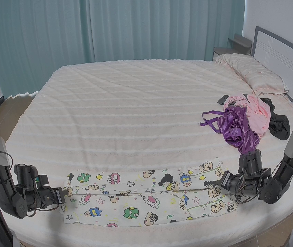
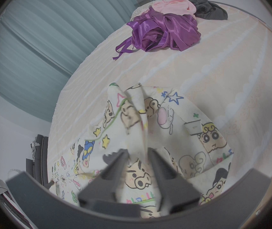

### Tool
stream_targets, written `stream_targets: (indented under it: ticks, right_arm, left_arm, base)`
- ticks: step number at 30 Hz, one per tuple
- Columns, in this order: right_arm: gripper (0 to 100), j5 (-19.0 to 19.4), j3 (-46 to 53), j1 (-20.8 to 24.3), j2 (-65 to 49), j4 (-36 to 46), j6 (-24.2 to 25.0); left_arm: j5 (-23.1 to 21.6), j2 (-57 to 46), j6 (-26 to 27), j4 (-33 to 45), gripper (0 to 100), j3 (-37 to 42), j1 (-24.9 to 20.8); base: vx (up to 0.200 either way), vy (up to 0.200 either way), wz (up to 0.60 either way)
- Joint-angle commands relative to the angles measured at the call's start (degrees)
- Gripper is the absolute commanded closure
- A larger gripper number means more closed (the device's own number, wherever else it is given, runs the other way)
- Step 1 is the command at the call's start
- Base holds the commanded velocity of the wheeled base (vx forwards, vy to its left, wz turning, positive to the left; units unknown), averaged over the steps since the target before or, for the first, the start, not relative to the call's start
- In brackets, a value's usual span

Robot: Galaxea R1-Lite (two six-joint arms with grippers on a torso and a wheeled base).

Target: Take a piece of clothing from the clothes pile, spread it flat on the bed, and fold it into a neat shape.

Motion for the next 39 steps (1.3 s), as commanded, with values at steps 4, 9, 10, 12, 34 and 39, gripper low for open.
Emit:
stream_targets:
  ticks: [4,9,10,12,34,39]
  right_arm:
    - [0,0.0,1.2,0.0,-0.9,0.0,0.0]
    - [0,0.0,2.0,-0.1,-2.1,-0.1,0.1]
    - [0,0.1,2.6,-0.3,-3.4,-0.1,0.1]
    - [0,0.1,3.3,-0.6,-4.8,-0.1,0.3]
    - [0,4.1,20.1,-6.0,-15.0,-11.0,0.8]
    - [0,4.0,21.4,-6.0,-14.7,-12.8,0.8]
  left_arm:
    - [0.2,-0.2,1.0,0.0,0,1.3,0.1]
    - [0.3,-0.7,1.1,0.0,0,2.0,0.2]
    - [0.3,-1.5,1.0,0.0,0,2.4,0.5]
    - [0.2,-2.6,0.8,0.0,0,2.5,1.4]
    - [-0.6,-17.8,-10.6,38.6,0,-20.4,2.4]
    - [-0.5,-17.2,-9.8,48.3,0,-26.2,-1.3]
  base:
    - [0.0,0.0,0.0]
    - [0.0,0.0,0.0]
    - [0.0,0.0,0.0]
    - [0.0,0.0,0.0]
    - [0.0,0.0,0.0]
    - [0.0,0.0,0.0]
